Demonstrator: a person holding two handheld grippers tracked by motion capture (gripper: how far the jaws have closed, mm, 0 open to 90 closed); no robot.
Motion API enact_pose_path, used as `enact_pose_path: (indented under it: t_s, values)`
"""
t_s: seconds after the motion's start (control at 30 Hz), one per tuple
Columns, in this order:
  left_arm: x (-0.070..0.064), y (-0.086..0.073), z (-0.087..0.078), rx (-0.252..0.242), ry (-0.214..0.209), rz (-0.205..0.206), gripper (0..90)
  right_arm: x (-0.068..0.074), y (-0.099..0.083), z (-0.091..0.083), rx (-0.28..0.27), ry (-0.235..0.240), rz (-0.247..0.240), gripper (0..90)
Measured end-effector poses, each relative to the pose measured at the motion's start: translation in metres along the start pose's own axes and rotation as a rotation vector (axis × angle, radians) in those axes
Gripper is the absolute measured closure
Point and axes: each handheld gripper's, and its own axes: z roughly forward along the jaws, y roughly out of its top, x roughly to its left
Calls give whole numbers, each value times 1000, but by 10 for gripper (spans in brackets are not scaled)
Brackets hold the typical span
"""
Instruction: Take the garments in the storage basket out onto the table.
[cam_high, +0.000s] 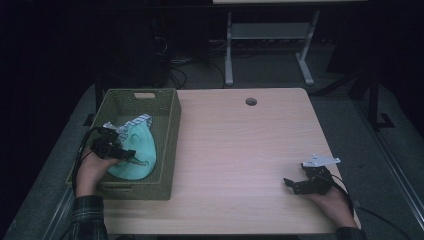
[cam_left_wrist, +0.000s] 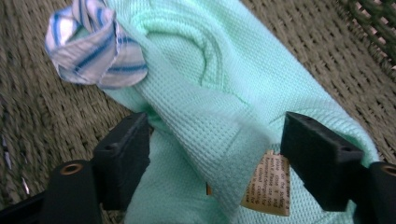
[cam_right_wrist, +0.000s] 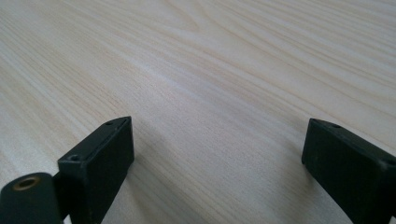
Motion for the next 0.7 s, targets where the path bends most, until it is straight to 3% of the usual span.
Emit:
enact_pose_path:
  t_s: [0.17, 0.3, 0.37, 0.4, 0.47, 0.57, 0.7]
  values:
    - [-1, 0, 2, 34, -22, -14, 358, 0, 0, 0, 0, 0, 0, 88]
    - [-1, 0, 3, 61, -36, 5, 493, 0, 0, 0, 0, -1, -2, 88]
    - [-2, -1, 3, 66, -41, 5, 519, 0, 0, 0, 0, -1, -3, 88]
    - [-2, -1, 3, 74, -44, -5, 590, 0, 0, 0, 0, -1, -3, 88]
    - [-1, -1, 3, 77, -42, -6, 613, 0, 0, 0, 1, -1, -3, 88]
    - [-2, -1, 1, 83, -37, -7, 749, 0, 0, 0, 0, -1, -3, 88]
    - [-1, 0, -1, 76, -40, -16, 798, 0, 0, 0, 0, -2, -2, 88]
